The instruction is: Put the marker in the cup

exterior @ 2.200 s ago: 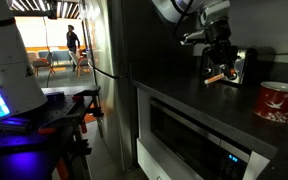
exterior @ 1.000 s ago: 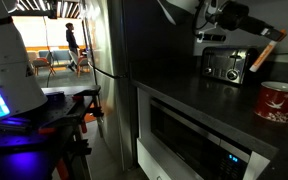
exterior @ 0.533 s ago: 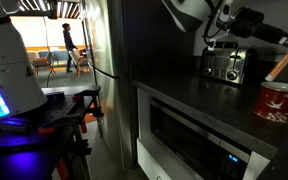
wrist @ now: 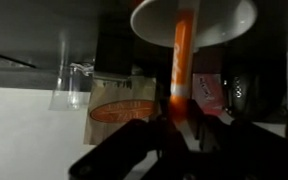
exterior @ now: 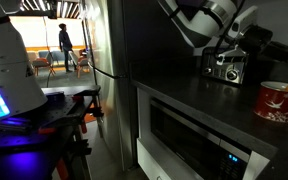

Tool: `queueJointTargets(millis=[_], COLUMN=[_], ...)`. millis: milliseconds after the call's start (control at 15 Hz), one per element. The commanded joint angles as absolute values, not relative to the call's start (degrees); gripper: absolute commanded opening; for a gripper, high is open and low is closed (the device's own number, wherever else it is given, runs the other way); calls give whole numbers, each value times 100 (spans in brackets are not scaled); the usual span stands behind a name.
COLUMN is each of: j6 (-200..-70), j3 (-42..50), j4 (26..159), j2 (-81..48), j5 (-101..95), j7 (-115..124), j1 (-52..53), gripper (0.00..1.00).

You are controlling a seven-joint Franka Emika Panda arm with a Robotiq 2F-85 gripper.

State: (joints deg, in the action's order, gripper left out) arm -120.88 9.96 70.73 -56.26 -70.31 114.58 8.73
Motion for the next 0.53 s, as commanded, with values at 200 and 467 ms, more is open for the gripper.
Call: queueJointTargets(millis=[200,467], j6=[-11991,-12165], j3=[740,465], j4=[6851,7583], j2=[-5424,-4603], j5=[-6169,-5193], j7=[11042,10304], j1=[847,755], gripper=[81,100])
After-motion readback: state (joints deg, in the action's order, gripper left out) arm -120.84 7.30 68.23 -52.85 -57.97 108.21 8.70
